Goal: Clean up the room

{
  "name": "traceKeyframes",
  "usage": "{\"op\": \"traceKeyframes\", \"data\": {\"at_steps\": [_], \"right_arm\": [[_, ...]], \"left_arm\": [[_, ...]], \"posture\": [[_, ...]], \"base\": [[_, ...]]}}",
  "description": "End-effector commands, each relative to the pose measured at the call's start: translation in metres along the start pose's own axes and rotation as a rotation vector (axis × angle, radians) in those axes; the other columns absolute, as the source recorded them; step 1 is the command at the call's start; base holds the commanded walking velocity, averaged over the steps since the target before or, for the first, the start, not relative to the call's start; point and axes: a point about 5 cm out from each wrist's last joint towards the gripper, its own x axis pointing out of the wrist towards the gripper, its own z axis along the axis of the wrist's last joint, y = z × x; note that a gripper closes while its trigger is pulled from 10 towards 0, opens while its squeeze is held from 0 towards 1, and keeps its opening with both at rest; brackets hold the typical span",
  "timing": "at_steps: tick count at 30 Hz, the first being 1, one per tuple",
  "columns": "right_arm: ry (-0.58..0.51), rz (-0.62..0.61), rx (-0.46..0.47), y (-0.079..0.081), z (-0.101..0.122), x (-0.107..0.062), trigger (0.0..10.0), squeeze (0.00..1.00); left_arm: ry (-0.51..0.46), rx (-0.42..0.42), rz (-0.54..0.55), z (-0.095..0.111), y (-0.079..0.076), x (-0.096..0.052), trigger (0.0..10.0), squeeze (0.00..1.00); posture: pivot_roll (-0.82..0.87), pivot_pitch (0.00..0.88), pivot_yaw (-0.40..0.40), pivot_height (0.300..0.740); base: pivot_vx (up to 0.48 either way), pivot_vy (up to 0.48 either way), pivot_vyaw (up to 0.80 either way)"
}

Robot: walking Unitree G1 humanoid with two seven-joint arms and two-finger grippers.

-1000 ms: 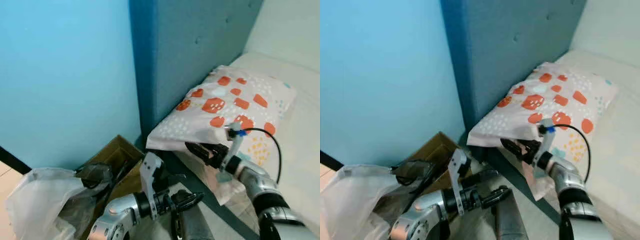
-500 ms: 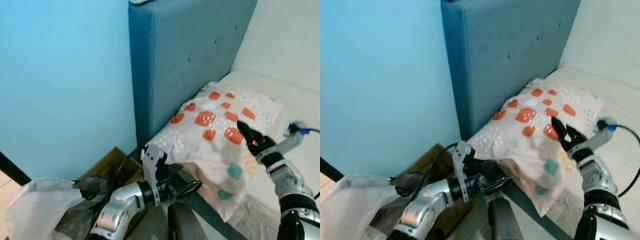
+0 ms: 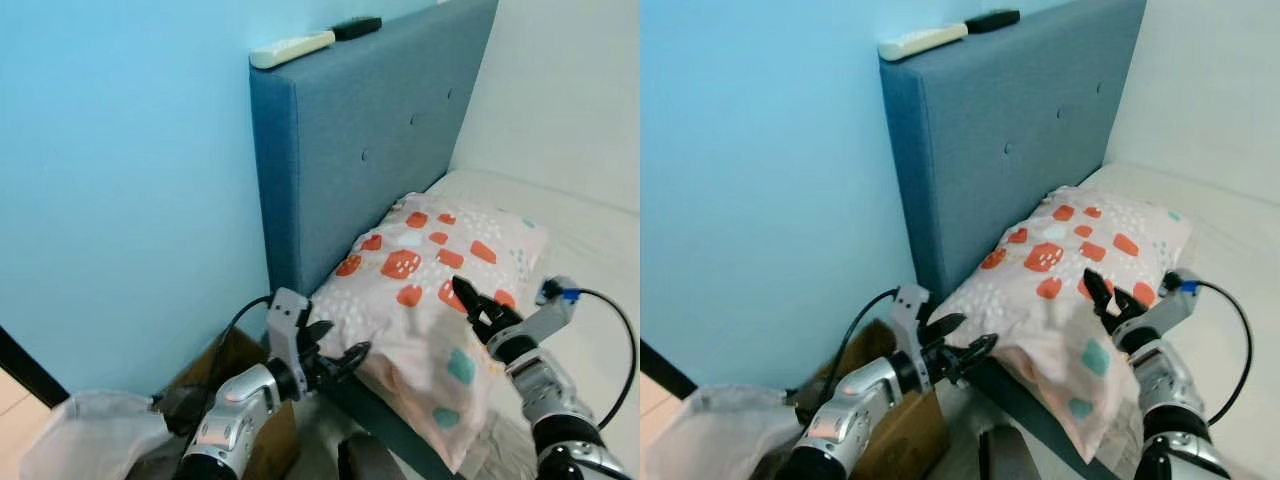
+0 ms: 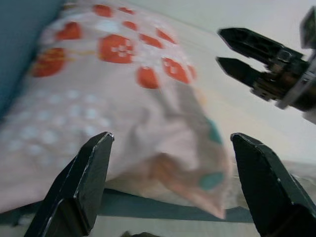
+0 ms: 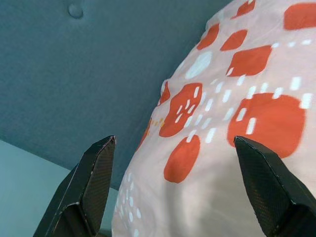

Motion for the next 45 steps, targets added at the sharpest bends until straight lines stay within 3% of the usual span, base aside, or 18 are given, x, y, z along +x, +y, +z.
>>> {"op": "traceKeyframes", "data": {"at_steps": [1, 6, 7, 11, 15, 17, 20, 23, 24, 26, 27, 28, 30, 31, 32, 37, 45], "right_arm": [[0.026, -0.027, -0.015, -0.003, -0.008, -0.003, 10.0, 0.0], [0.049, -0.049, -0.03, -0.005, -0.015, -0.006, 10.0, 0.0], [0.089, -0.059, -0.049, -0.006, -0.024, -0.008, 10.0, 0.0], [0.14, -0.064, -0.06, -0.006, -0.039, -0.012, 10.0, 0.0], [0.263, -0.037, -0.11, 0.001, -0.071, -0.019, 10.0, 0.0], [0.289, -0.032, -0.122, 0.002, -0.077, -0.02, 10.0, 0.0], [0.466, -0.003, -0.279, 0.008, -0.11, -0.031, 10.0, 0.0], [0.526, 0.001, -0.326, 0.009, -0.121, -0.037, 10.0, 0.0], [0.601, -0.002, -0.38, 0.009, -0.136, -0.045, 10.0, 0.0], [0.625, -0.017, -0.392, 0.007, -0.141, -0.05, 10.0, 0.0], [0.625, -0.017, -0.392, 0.007, -0.141, -0.05, 10.0, 0.0], [0.635, -0.034, -0.395, 0.005, -0.143, -0.053, 10.0, 0.0], [0.635, -0.034, -0.395, 0.005, -0.143, -0.053, 10.0, 0.0], [0.641, -0.045, -0.397, 0.004, -0.145, -0.055, 10.0, 0.0], [0.646, -0.059, -0.4, 0.002, -0.145, -0.056, 10.0, 0.0], [0.647, -0.098, -0.405, -0.003, -0.144, -0.059, 10.0, 0.0], [0.655, -0.113, -0.426, -0.007, -0.142, -0.06, 10.0, 0.0]], "left_arm": [[0.019, 0.013, 0.049, -0.004, 0.009, -0.005, 10.0, 0.0], [0.063, 0.016, 0.12, -0.016, 0.021, -0.013, 10.0, 0.0], [0.105, 0.001, 0.206, -0.028, 0.032, -0.022, 10.0, 0.0], [0.127, -0.014, 0.289, -0.037, 0.041, -0.033, 10.0, 0.0], [0.134, -0.032, 0.417, -0.047, 0.055, -0.05, 10.0, 0.0], [0.139, -0.028, 0.439, -0.049, 0.057, -0.053, 10.0, 0.0], [0.188, -0.039, 0.566, -0.063, 0.067, -0.075, 10.0, 0.0], [0.22, -0.056, 0.617, -0.072, 0.07, -0.086, 10.0, 0.0], [0.286, -0.078, 0.693, -0.088, 0.072, -0.106, 10.0, 0.0], [0.33, -0.104, 0.742, -0.099, 0.072, -0.119, 10.0, 0.0], [0.33, -0.104, 0.742, -0.099, 0.072, -0.119, 10.0, 0.0], [0.367, -0.128, 0.777, -0.108, 0.071, -0.13, 10.0, 0.0], [0.367, -0.128, 0.777, -0.108, 0.071, -0.13, 10.0, 0.0], [0.39, -0.145, 0.8, -0.114, 0.07, -0.136, 10.0, 0.0], [0.439, -0.171, 0.825, -0.126, 0.065, -0.148, 10.0, 0.0], [0.531, -0.228, 0.859, -0.147, 0.053, -0.167, 10.0, 0.0], [0.596, -0.252, 0.877, -0.157, 0.046, -0.173, 10.0, 0.0]], "posture": [[-0.12, 0.0, 0.016, 0.664], [-0.13, 0.0, 0.02, 0.678], [-0.13, 0.0, 0.02, 0.688], [-0.13, 0.0, 0.014, 0.698], [-0.12, 0.0, 0.006, 0.717], [-0.12, 0.0, 0.006, 0.722], [-0.1, 0.0, 0.004, 0.737], [-0.1, 0.0, 0.003, 0.737], [-0.09, 0.0, 0.003, 0.737], [-0.09, 0.0, 0.004, 0.737], [-0.09, 0.0, 0.004, 0.737], [-0.09, 0.0, 0.004, 0.737], [-0.09, 0.0, 0.004, 0.737], [-0.09, 0.0, 0.005, 0.737], [-0.09, 0.0, 0.008, 0.737], [-0.09, 0.0, 0.012, 0.737], [-0.1, 0.0, 0.011, 0.737]], "base": [[0.0, 0.0, 0.0], [0.0, 0.0, 0.0], [0.0, 0.0, 0.0], [0.0, 0.0, 0.0], [0.0, 0.0, 0.0], [0.0, 0.0, 0.0], [0.0, 0.0, 0.0], [0.0, 0.0, 0.0], [0.0, 0.0, 0.0], [0.0, -0.206, 0.0], [0.0, -0.412, 0.0], [0.0, -0.48, 0.0], [0.0, -0.48, 0.0], [0.0, -0.48, 0.0], [0.0, -0.48, 0.0], [0.0, -0.475, 0.0], [0.0, -0.057, 0.0]]}}
